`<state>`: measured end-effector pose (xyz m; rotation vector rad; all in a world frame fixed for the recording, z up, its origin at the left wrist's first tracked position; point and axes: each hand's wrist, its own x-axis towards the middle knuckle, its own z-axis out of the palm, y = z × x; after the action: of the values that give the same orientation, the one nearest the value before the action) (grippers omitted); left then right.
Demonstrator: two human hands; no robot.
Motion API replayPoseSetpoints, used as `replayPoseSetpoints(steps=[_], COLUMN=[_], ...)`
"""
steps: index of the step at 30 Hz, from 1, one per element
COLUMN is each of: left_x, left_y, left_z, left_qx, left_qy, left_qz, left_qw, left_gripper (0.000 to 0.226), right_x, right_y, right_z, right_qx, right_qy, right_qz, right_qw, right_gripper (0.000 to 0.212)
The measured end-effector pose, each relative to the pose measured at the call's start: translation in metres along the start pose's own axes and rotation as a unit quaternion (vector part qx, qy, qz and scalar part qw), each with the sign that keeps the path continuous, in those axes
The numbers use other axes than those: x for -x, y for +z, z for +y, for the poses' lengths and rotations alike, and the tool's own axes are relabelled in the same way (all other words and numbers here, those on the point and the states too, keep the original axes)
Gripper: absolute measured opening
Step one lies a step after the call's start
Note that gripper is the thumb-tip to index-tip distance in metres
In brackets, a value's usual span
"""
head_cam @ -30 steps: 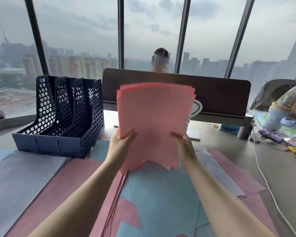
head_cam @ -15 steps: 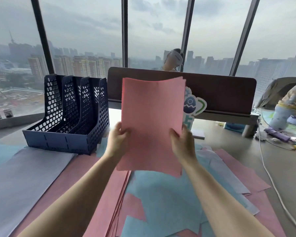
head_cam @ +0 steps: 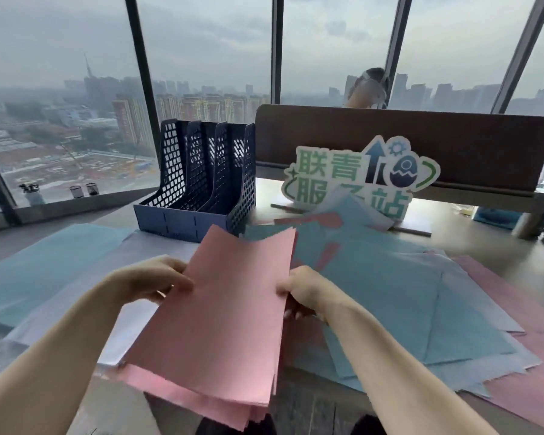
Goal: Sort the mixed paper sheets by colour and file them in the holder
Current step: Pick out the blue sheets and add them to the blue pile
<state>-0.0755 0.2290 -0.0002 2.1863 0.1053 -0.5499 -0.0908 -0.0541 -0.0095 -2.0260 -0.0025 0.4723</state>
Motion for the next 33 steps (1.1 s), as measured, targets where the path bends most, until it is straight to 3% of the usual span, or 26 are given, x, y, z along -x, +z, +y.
replayPoseSetpoints(steps=[5,11,15,18,21,25,29,33], left_x=[-0.004,-0.01,-0.019,-0.026,-0.036,-0.045,-0.056,-0.077], left_y=[0.004,0.02,0.038,0.071,0.106,0.139,0.152,0.162], left_z=[-0.024,-0.022,0.0,0.031,0.063,0.09,0.1,0.113], left_qx=[-0.098,-0.264,-0.262,-0.219,-0.18,-0.153,-0.103,-0.182], left_qy=[-0.032,-0.017,0.062,0.132,0.173,0.191,0.189,0.228], left_qz=[0.072,0.195,0.267,0.238,0.184,0.143,0.152,0.141], left_qw=[0.992,0.945,0.925,0.937,0.951,0.959,0.965,0.946], left_gripper=[0.026,0.068,0.053,0.037,0.031,0.022,0.024,0.04], right_x=[0.002,0.005,0.013,0.021,0.026,0.031,0.035,0.042], right_y=[0.02,0.016,-0.02,-0.048,-0.052,-0.048,-0.055,-0.083], right_z=[0.003,0.015,0.027,0.043,0.052,0.058,0.059,0.054], right_qx=[0.062,0.326,0.404,0.462,0.459,0.509,0.533,0.486], right_qy=[0.011,0.011,0.003,0.064,0.087,0.051,0.045,0.071], right_qz=[-0.028,0.146,0.19,0.1,0.057,0.108,0.157,0.265], right_qw=[0.998,0.934,0.895,0.879,0.883,0.852,0.83,0.83], right_gripper=[0.008,0.03,0.033,0.062,0.067,0.047,0.04,0.033])
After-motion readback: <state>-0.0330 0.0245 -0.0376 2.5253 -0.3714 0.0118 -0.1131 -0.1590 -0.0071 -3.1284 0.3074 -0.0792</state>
